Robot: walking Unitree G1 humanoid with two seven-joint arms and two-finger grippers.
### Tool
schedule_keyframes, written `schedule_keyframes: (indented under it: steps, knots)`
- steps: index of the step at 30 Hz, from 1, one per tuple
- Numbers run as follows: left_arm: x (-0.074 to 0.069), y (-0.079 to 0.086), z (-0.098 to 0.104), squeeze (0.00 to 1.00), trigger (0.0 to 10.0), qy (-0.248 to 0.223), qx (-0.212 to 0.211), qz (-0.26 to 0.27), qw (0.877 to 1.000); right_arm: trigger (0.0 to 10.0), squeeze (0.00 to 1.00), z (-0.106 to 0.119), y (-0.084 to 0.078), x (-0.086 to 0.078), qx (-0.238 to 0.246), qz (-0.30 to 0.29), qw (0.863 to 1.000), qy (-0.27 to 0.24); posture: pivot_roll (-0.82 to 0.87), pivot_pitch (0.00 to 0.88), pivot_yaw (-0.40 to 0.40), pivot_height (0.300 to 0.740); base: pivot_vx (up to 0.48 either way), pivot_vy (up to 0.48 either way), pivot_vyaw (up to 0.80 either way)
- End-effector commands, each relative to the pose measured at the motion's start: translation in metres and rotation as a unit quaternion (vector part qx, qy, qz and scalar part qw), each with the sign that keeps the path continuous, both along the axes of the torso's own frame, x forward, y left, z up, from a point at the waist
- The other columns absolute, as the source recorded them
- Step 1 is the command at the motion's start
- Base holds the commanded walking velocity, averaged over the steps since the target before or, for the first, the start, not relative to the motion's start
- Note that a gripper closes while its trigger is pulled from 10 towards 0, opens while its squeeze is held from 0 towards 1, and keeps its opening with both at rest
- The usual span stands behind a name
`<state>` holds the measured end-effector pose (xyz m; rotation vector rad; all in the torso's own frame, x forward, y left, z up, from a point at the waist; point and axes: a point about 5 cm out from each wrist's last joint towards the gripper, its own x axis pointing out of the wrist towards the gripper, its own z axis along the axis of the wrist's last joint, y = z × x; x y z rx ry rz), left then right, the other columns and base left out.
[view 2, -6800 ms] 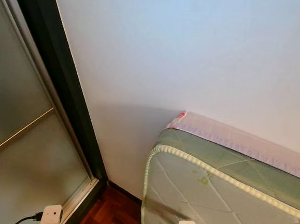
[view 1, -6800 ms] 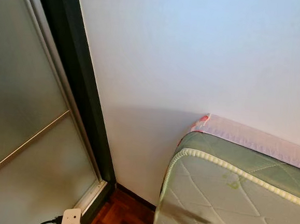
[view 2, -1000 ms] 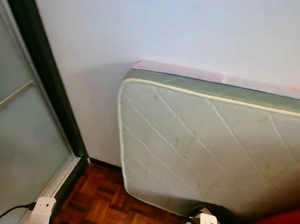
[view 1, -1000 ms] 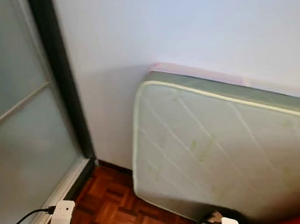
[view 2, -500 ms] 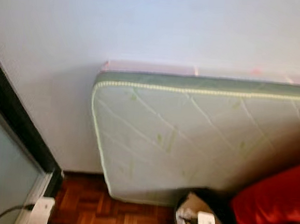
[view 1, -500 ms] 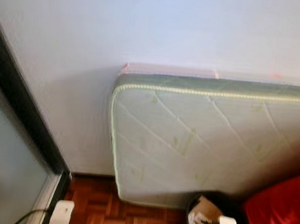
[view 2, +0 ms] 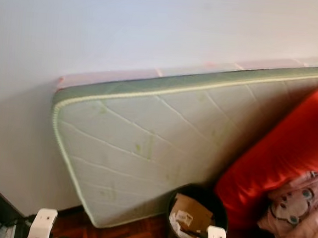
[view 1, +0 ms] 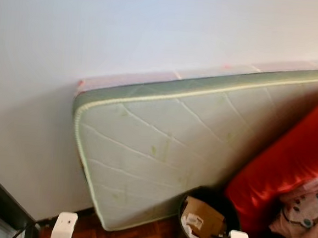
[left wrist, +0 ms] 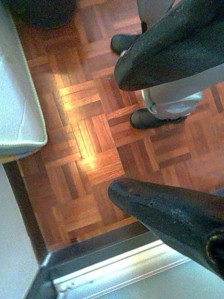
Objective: Clean up the room
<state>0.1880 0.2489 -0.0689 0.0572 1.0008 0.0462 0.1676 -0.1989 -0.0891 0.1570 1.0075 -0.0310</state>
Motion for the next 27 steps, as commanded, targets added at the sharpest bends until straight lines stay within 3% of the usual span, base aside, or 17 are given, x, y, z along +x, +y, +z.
schedule_keyframes:
  steps: [1,27]
  knots:
    - [0.0001,-0.0020,-0.0007,0.00,10.0,0.004,-0.002,-0.001,1.000,10.0,0.00,-0.0007,-0.0043,-0.0031,-0.002,-0.009,1.000,0.005,0.01,0.000,-0.009,0.740,0.000,0.000,-0.77]
    - [0.0001,-0.0019,-0.0006,0.00,10.0,0.004,-0.002,-0.002,1.000,10.0,0.00,-0.0004,-0.0043,-0.0027,-0.002,-0.010,1.000,0.001,0.01,0.000,-0.010,0.740,0.000,0.000,-0.72]
